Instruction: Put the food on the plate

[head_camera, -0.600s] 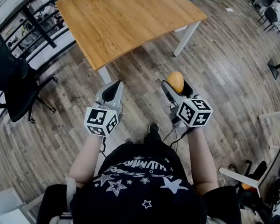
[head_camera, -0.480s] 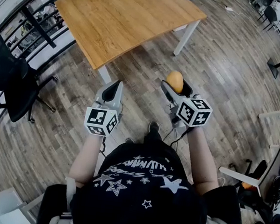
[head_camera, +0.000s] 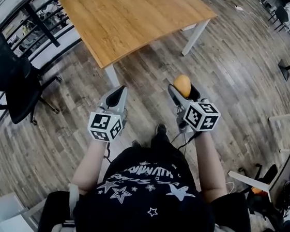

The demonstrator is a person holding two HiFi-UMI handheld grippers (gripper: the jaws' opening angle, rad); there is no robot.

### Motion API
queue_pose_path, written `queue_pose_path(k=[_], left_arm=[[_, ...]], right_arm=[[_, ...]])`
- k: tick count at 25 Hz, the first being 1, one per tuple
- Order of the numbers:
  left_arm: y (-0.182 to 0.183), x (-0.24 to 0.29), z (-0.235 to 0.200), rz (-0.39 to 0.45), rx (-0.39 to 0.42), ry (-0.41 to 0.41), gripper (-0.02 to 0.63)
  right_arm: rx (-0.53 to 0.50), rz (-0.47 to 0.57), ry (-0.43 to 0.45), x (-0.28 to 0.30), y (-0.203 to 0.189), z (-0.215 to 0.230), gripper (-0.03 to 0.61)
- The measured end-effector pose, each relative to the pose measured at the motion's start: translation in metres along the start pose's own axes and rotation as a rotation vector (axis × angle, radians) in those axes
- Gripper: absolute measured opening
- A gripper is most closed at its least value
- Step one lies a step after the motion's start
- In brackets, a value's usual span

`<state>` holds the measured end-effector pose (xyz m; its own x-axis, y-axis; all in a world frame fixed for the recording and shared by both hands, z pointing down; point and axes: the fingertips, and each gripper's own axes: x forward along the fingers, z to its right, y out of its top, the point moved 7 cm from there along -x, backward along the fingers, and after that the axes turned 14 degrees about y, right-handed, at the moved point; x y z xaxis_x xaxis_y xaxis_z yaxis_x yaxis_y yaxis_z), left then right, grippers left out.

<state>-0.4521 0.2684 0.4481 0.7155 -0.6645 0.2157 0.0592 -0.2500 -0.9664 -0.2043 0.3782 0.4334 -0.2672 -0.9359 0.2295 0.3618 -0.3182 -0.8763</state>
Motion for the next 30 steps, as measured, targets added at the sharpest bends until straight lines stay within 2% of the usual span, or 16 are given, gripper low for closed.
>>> queue_pose_path(k=[4, 10, 20, 25, 30], left_arm=[[-0.010, -0.002, -0.006, -0.027, 0.007, -0.004, 0.002], [-0.006, 0.005, -0.004, 0.017, -0.030, -0.072, 0.002], [-0.004, 0.055, -0.031, -0.021, -0.022, 0.054, 0.002], [0.010, 0.109, -0.033, -0.030, -0.020, 0.100, 0.002], [0.019, 0.166, -0.020, -0.040, -0.026, 0.123, 0.002]], right_arm=[[0.019, -0.003, -0.056, -0.008, -0.007, 0.003, 0.357], [0.034, 0.012, -0.074, -0.009, -0.001, 0.021, 0.357], [0.052, 0.027, 0.003, 0.056, 0.034, 0.078, 0.357], [0.057, 0.014, 0.037, 0.089, 0.065, 0.124, 0.357], [0.079, 0.023, 0.027, 0.103, 0.095, 0.181, 0.357]])
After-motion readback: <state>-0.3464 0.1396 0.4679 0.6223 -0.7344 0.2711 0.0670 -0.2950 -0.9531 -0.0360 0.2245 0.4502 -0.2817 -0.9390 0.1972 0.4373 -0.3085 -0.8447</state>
